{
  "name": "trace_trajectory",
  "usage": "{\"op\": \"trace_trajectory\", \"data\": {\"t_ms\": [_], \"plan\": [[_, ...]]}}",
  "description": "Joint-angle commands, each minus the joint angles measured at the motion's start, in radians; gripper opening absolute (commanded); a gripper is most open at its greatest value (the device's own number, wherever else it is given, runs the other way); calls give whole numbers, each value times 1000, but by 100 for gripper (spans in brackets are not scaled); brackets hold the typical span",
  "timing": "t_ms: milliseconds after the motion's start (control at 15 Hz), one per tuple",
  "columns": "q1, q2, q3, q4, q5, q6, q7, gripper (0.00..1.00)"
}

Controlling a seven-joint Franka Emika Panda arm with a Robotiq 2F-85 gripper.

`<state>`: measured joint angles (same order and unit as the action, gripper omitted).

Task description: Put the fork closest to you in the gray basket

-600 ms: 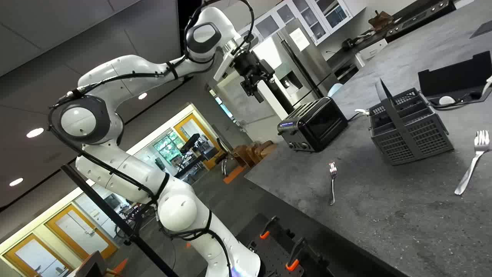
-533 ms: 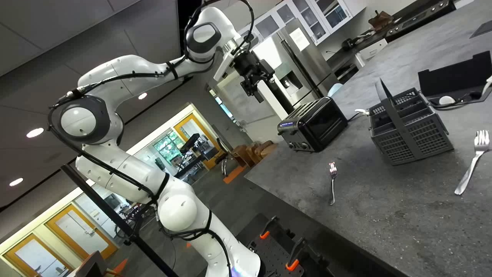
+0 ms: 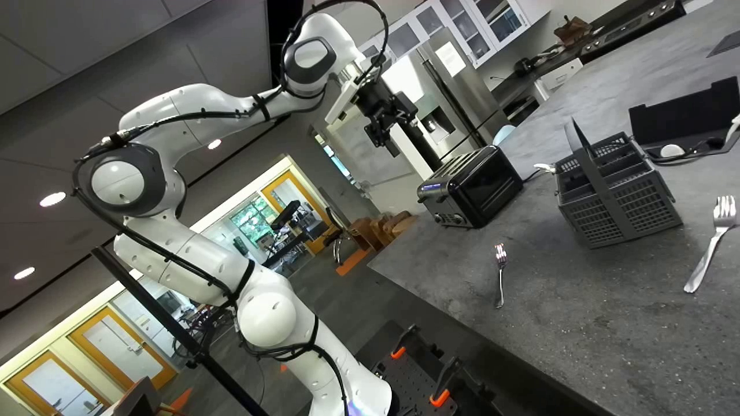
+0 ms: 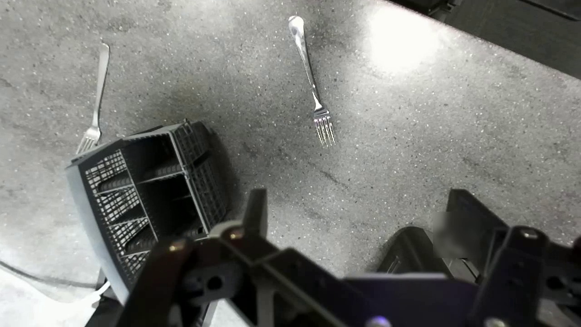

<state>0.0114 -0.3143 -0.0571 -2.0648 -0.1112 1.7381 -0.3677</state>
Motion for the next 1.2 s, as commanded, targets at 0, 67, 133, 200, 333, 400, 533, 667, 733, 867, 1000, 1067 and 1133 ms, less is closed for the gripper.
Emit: {"op": "trace_trajectory", "data": {"t_ms": [0, 67, 133, 200, 333, 400, 533, 667, 733, 867, 1000, 1067, 1133], "plan": [[8, -29, -47, -124, 18, 133, -159, 100], [10, -32, -62, -155, 27, 168, -224, 100], [11, -32, -78, -189, 40, 207, -278, 100], [10, -32, -92, -229, 46, 252, -334, 100], [3, -24, -114, -297, 54, 327, -428, 100], [-2, -19, -119, -328, 50, 358, -459, 100], [-17, -3, -125, -389, 23, 425, -483, 100], [-34, 23, -129, -431, 4, 472, -484, 100], [-50, 41, -121, -442, -26, 485, -450, 100], [-43, 35, -118, -428, -1, 453, -466, 100], [-50, 49, -118, -435, -5, 462, -465, 100], [-50, 50, -118, -435, -5, 462, -465, 100], [-50, 50, -118, -435, -5, 462, -465, 100]]}}
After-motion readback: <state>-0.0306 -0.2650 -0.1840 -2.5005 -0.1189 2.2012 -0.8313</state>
